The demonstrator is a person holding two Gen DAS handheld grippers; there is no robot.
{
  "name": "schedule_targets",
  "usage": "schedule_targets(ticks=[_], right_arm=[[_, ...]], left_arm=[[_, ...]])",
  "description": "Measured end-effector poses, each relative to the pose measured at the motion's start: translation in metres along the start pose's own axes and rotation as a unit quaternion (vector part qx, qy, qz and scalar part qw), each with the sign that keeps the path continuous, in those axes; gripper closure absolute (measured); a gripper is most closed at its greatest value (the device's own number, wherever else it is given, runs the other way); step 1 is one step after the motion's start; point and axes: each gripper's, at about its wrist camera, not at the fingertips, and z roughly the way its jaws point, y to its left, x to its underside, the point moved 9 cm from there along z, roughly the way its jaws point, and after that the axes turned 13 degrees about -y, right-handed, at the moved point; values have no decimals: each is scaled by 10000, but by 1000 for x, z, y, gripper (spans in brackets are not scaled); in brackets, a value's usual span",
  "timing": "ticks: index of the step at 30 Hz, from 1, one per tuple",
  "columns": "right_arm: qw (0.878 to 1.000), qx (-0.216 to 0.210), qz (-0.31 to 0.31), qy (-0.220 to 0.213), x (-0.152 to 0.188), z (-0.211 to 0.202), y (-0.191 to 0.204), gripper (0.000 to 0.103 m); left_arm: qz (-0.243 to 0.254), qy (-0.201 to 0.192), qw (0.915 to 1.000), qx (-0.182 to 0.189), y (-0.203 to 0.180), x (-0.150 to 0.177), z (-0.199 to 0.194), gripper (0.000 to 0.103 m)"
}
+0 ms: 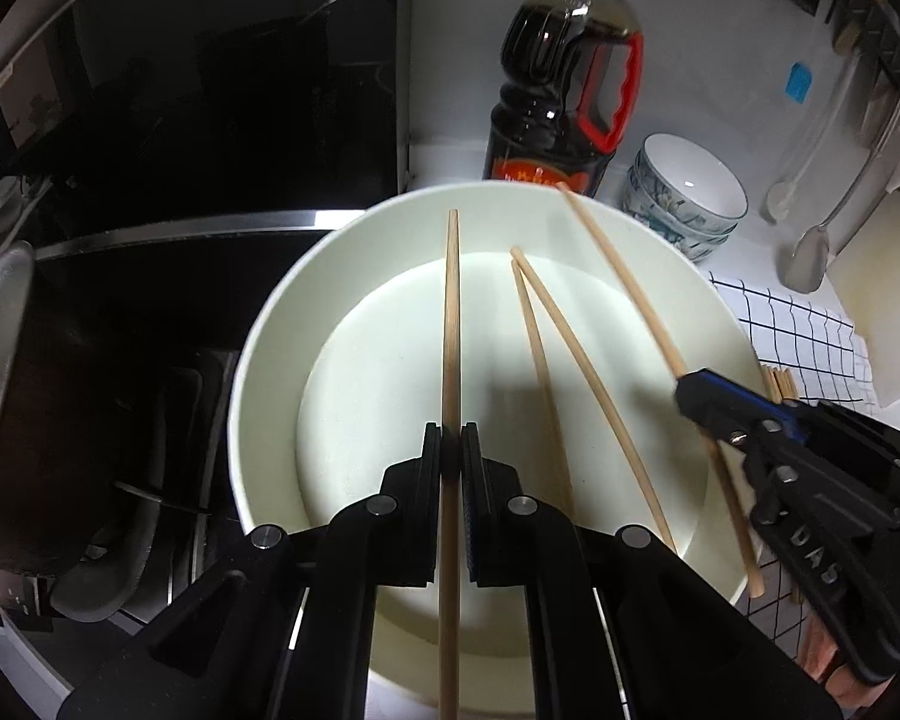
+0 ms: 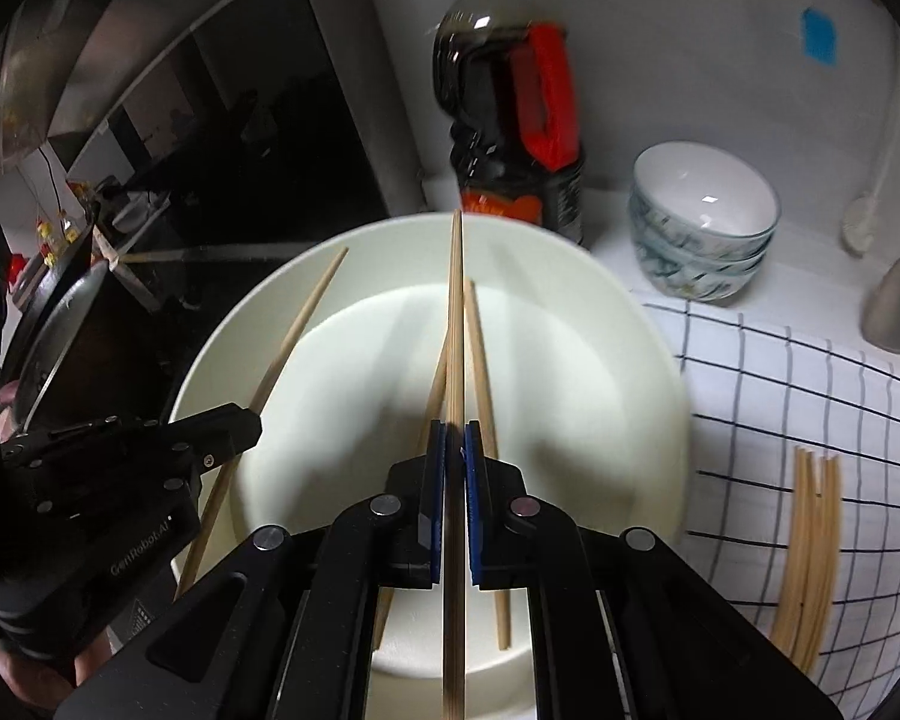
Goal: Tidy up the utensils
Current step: 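Carry both held chopsticks into the white bowl beside the first pair, then open both tools to release the chopsticks into the white bowl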
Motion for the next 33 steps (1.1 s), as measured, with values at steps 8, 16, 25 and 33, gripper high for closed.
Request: schedule_targets(ticks=[8,16,25,33], right_arm=[[9996,-37,12,296,12,25,2,97],[9985,34,178,526,22,36,-7,97],[9982,145,181,552,28,34,-14,97],[9990,274,161,306,19,19,-16,74]], left_arm=[[9,179,9998,-48,4,8,18,96],[62,338,9993,-110,7,14,27,96],[74,404,9990,-160,9,18,29,94],[49,162,9991,-383,19,10,9,34]])
